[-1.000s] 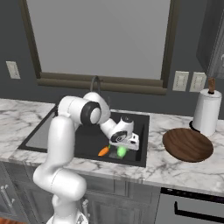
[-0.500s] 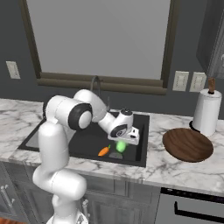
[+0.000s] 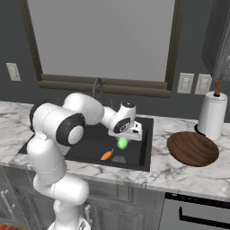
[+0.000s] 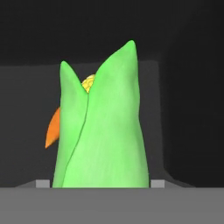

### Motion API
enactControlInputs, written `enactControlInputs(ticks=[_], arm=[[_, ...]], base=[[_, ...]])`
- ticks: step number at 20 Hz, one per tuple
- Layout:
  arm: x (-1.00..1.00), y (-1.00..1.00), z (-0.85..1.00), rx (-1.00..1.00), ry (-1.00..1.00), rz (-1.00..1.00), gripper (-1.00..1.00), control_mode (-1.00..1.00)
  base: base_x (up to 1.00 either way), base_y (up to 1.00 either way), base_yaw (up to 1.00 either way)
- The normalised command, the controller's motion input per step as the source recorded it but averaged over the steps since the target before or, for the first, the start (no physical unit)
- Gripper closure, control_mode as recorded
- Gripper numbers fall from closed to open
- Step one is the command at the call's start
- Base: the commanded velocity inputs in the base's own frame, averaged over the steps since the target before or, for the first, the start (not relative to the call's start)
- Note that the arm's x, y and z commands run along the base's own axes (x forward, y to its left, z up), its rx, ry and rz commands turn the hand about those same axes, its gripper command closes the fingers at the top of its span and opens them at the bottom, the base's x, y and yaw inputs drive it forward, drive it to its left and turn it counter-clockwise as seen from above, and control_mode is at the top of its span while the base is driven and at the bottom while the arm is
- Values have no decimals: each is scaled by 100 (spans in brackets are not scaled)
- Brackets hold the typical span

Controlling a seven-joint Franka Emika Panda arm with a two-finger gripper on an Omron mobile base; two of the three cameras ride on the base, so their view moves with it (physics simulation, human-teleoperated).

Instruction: Remove the corn and carrot from the sink. Then move the bowl and cup from the counter to the sink for washing.

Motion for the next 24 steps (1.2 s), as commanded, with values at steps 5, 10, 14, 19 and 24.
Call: enactControlInputs(ticks=[5, 10, 14, 19, 24], arm=[[-37, -1, 52, 0, 1, 1, 100, -100], [-45, -8, 39, 0, 0, 0, 100, -100], [-52, 0, 33, 0, 0, 0, 100, -100], [-49, 3, 31, 0, 0, 1, 100, -100], [-41, 20, 23, 0, 0, 4, 100, -100]], base=[[0, 0, 0], [0, 0, 0], [0, 0, 0], [0, 0, 0], [0, 0, 0]])
